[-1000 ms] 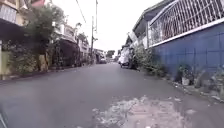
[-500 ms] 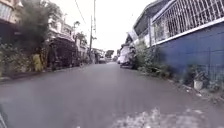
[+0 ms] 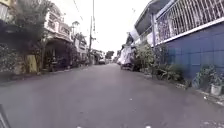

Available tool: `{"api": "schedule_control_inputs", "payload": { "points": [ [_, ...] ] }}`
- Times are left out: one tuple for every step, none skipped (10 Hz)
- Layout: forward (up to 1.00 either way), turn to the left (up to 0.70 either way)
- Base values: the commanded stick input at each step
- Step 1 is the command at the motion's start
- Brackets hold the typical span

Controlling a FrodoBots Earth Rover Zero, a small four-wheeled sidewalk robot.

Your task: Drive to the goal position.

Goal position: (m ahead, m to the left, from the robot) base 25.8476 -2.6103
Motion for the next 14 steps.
{"api": "schedule_control_inputs", "payload": {
  "points": [
    [1.0, 0.04],
    [1.0, 0.05],
    [1.0, 0.24],
    [1.0, 0.0],
    [1.0, 0.0],
    [1.0, 0.0],
    [1.0, 0.0],
    [1.0, 0.0],
    [1.0, 0.0],
    [1.0, 0.0],
    [1.0, 0.0],
    [1.0, 0.0],
    [1.0, 0.0],
    [1.0, 0.0]
  ]
}}
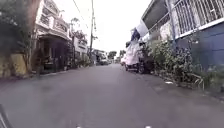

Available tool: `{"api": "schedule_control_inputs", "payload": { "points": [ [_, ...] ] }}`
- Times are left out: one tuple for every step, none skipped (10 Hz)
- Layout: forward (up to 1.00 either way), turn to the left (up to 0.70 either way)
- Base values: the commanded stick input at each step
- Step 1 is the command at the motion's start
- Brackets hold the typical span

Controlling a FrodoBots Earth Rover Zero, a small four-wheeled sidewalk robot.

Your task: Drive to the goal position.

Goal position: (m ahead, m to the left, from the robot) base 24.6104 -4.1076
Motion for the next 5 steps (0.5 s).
{"api": "schedule_control_inputs", "payload": {
  "points": [
    [1.0, 0.0],
    [1.0, 0.0],
    [1.0, 0.0],
    [1.0, 0.0],
    [1.0, 0.0]
  ]
}}
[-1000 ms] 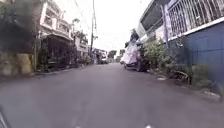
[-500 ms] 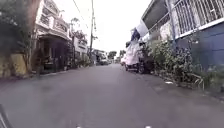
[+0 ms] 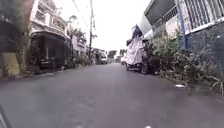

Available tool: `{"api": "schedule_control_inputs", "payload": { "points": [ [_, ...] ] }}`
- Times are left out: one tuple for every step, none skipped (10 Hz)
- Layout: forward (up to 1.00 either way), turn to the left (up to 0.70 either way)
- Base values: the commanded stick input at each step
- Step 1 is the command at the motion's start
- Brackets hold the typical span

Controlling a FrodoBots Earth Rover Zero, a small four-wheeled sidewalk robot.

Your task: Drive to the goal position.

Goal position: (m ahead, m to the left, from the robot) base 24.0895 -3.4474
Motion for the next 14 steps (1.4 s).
{"api": "schedule_control_inputs", "payload": {
  "points": [
    [1.0, 0.0],
    [1.0, 0.0],
    [1.0, 0.0],
    [1.0, 0.0],
    [1.0, 0.0],
    [1.0, 0.0],
    [1.0, 0.0],
    [1.0, 0.0],
    [1.0, 0.0],
    [1.0, 0.0],
    [1.0, 0.0],
    [1.0, 0.0],
    [1.0, 0.0],
    [1.0, 0.0]
  ]
}}
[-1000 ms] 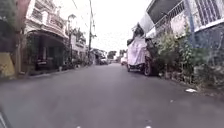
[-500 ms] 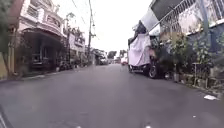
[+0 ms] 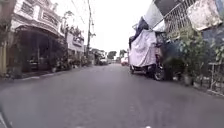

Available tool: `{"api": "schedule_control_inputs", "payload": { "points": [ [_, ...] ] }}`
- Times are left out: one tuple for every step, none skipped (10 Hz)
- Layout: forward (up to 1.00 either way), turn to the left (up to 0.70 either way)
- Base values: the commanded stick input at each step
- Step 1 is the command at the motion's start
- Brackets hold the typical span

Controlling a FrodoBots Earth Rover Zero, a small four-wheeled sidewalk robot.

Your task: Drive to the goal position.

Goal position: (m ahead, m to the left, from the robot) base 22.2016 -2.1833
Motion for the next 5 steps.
{"api": "schedule_control_inputs", "payload": {
  "points": [
    [1.0, 0.0],
    [1.0, 0.0],
    [1.0, 0.0],
    [1.0, 0.0],
    [1.0, 0.0]
  ]
}}
